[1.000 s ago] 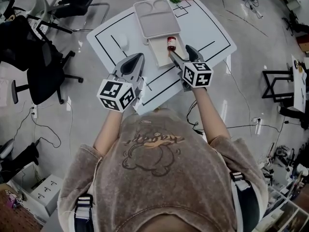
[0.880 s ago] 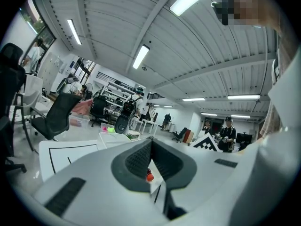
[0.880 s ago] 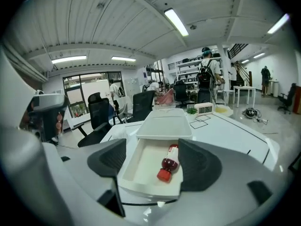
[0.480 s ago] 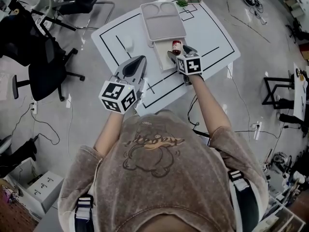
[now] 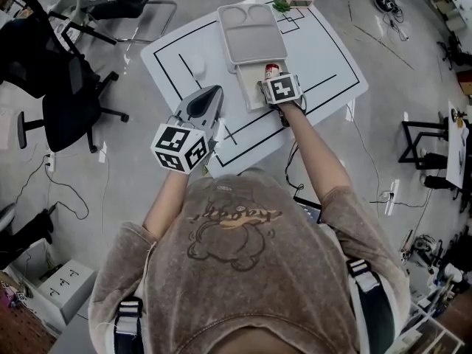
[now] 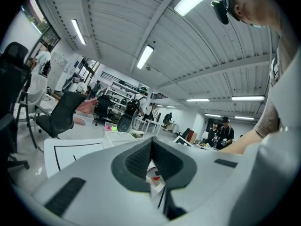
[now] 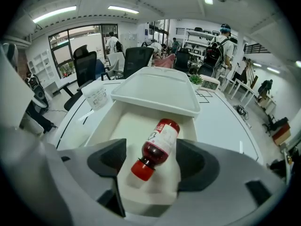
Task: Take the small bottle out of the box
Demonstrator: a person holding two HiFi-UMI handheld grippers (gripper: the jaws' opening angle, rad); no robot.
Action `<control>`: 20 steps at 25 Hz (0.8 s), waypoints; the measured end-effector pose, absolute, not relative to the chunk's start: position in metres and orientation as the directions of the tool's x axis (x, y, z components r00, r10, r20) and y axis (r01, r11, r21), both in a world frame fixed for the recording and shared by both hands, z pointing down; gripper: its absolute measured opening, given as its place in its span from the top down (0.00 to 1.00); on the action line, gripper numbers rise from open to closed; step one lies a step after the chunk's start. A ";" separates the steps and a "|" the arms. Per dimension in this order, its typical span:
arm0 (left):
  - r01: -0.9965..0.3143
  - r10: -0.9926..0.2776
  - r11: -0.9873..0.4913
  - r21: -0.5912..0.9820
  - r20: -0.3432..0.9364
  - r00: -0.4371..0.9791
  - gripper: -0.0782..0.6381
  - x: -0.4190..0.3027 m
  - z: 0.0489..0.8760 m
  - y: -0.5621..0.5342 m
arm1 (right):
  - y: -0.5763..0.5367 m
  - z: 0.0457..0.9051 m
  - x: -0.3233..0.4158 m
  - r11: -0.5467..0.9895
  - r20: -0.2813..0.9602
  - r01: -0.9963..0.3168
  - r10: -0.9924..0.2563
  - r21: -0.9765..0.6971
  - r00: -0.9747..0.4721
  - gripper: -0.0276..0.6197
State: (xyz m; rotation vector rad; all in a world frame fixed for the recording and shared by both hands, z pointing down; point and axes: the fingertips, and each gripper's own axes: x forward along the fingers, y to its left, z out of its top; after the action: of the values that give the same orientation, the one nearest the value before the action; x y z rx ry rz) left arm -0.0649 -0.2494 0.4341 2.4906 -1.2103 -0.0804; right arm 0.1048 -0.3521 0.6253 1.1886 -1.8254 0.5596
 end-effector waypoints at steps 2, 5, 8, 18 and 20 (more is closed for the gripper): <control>-0.747 -0.769 -0.564 0.352 0.107 0.631 0.88 -0.065 0.434 -0.250 | -0.352 0.630 0.105 0.444 0.865 -0.891 -0.481 0.096 -0.146 0.44; -0.743 -0.766 -0.567 0.354 0.104 0.634 0.88 -0.064 0.433 -0.252 | -0.350 0.637 0.107 0.441 0.896 -0.890 -0.433 0.113 -0.101 0.44; -0.740 -0.765 -0.569 0.357 0.101 0.637 0.88 -0.064 0.434 -0.253 | -0.354 0.638 0.103 0.460 0.900 -0.880 -0.424 0.119 -0.100 0.44; -0.738 -0.766 -0.566 0.367 0.095 0.636 0.88 -0.066 0.435 -0.256 | -0.362 0.647 0.110 0.450 0.921 -0.877 -0.388 0.168 -0.023 0.44; -0.738 -0.767 -0.565 0.368 0.095 0.634 0.88 -0.067 0.435 -0.256 | -0.362 0.649 0.113 0.444 0.924 -0.877 -0.383 0.183 -0.001 0.45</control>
State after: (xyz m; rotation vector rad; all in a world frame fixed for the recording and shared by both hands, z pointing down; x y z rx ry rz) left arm -0.0665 -0.2562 0.4351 2.4837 -1.1967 -0.1069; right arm 0.1127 -0.3618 0.6486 1.1293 -1.5956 0.5620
